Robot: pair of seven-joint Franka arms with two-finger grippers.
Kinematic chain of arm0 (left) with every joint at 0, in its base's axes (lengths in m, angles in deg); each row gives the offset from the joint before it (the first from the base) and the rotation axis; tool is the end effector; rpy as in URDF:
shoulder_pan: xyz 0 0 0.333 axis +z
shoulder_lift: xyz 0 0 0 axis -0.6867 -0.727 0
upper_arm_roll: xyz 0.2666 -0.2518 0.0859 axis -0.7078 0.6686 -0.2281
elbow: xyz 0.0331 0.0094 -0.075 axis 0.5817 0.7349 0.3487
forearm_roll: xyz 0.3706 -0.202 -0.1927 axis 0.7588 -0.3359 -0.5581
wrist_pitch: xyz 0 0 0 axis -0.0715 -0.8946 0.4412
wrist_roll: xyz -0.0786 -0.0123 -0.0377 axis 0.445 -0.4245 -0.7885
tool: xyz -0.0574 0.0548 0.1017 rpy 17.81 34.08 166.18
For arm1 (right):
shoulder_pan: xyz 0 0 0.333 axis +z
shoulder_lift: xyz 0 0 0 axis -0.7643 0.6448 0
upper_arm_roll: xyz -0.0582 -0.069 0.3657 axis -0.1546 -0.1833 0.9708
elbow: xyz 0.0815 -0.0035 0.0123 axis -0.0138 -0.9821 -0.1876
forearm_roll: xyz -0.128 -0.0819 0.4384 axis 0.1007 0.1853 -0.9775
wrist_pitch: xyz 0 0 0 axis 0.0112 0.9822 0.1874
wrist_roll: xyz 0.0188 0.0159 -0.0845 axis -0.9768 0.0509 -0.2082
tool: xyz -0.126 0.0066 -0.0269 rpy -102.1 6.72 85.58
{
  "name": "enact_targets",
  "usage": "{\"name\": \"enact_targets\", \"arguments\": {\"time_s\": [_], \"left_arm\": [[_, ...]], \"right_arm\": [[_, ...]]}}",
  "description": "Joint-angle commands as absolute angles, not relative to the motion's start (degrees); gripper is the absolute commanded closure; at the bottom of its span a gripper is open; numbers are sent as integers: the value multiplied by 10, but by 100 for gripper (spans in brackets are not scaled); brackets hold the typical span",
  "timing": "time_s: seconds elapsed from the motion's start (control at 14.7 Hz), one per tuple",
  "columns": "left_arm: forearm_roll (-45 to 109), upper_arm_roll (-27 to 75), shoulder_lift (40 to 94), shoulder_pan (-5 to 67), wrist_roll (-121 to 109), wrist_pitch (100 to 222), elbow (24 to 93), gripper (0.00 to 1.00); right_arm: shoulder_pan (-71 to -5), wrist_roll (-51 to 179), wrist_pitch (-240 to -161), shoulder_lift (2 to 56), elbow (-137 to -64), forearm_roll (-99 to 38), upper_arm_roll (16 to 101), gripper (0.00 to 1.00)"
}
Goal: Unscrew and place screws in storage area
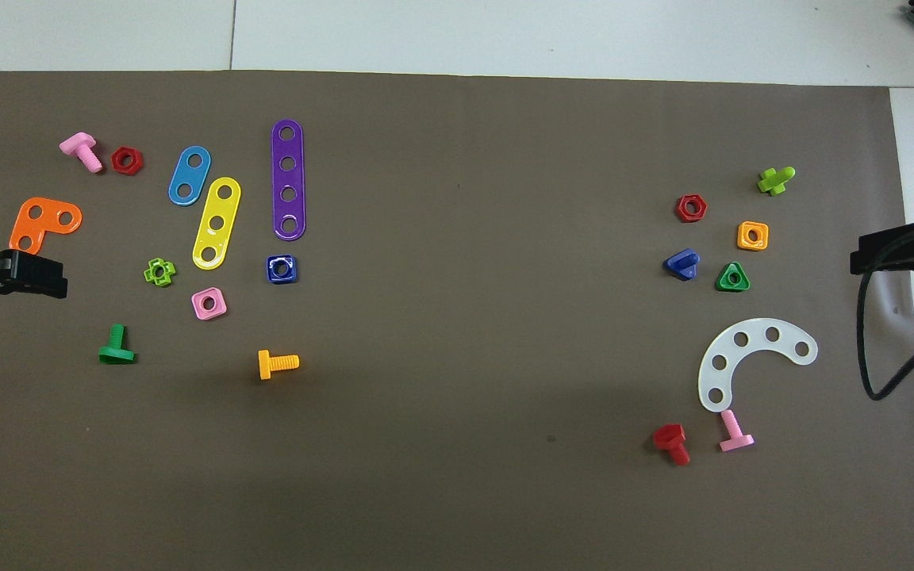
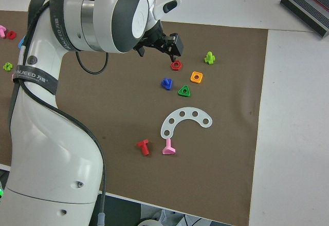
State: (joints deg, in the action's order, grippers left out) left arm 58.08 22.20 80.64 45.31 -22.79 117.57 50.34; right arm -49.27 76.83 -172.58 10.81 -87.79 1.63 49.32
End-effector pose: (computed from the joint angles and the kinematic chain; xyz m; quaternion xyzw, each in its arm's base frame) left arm 0.6025 0.0097 0.6065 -0.9997 0.0058 0.0229 0.0099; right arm 0.6061 -0.0208 0.6862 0.9983 -0.0556 0.0118 0.0116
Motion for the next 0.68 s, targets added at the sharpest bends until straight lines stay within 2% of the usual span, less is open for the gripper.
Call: {"name": "enact_targets", "arguments": {"time_s": [0.0,0.61], "left_arm": [[582,222,824,456,-231,1182,524,0],[582,225,823,447,-236,1186,519,0]], "right_arm": [[-493,775,-1720,109,-875,10,495,0],[-494,776,-1714,104,-875,9,495,0]]}}
